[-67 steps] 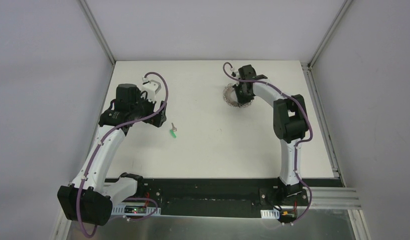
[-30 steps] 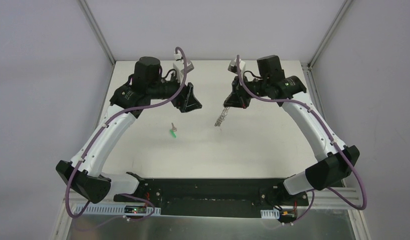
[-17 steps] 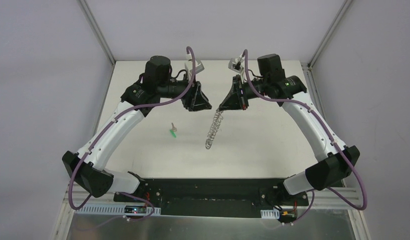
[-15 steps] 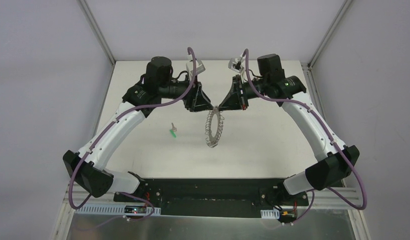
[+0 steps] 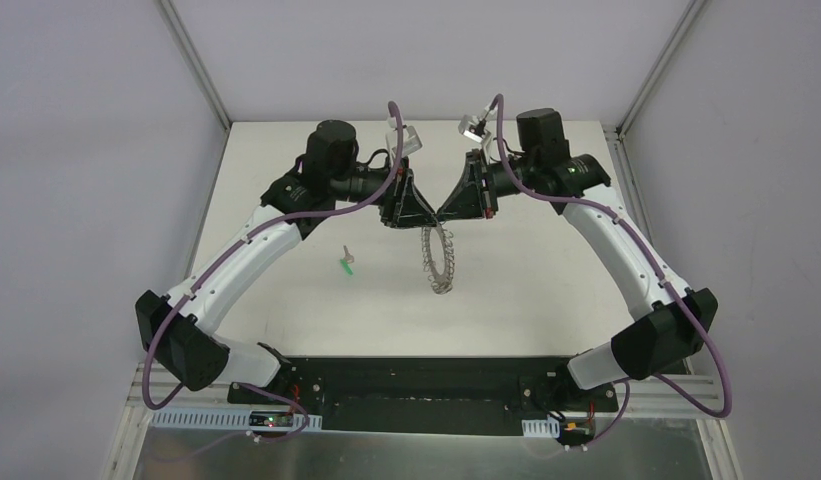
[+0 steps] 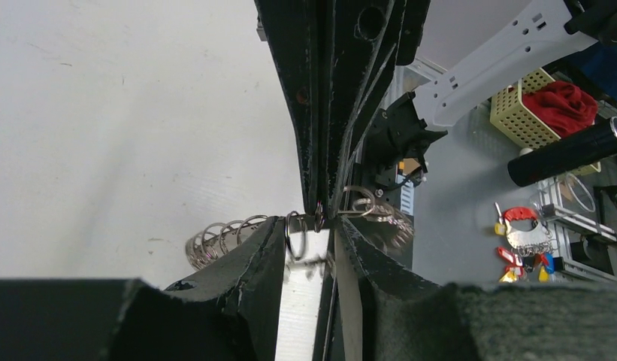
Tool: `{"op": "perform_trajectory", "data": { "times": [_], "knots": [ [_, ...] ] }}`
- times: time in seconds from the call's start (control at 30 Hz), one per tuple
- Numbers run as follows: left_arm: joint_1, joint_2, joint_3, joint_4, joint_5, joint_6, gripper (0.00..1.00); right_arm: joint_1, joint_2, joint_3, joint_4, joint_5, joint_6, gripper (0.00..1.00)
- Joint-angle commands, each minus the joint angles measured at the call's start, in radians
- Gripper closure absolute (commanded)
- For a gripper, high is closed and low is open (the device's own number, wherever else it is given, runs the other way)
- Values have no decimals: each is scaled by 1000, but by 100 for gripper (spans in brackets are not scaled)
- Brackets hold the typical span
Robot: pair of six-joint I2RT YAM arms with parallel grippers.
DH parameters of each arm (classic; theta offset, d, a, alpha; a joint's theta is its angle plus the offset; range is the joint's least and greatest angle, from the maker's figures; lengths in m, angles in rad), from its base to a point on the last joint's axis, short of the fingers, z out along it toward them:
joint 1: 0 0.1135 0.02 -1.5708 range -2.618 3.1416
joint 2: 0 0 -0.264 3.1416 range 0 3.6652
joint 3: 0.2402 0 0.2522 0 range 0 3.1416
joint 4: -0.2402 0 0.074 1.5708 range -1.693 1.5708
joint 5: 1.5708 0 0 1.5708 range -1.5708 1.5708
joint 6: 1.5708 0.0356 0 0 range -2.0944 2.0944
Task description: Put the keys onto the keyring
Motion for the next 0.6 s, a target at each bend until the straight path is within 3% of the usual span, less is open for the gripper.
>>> {"op": "perform_trajectory", "data": {
  "times": [0.0,0.4,0.47,0.57],
  "knots": [
    [-14,3,-9,75,42,-26,70,-8,-8,-13,73,-62,31,100],
    [-18,17,-24,123,36,-55,81,-42,-29,-63,160,-98,109,100],
    [-17,19,-26,122,25,-53,76,-48,-33,-70,171,-102,116,100],
    [-17,11,-31,90,-10,-10,59,-56,-41,-78,172,-105,116,100]
  ]
}}
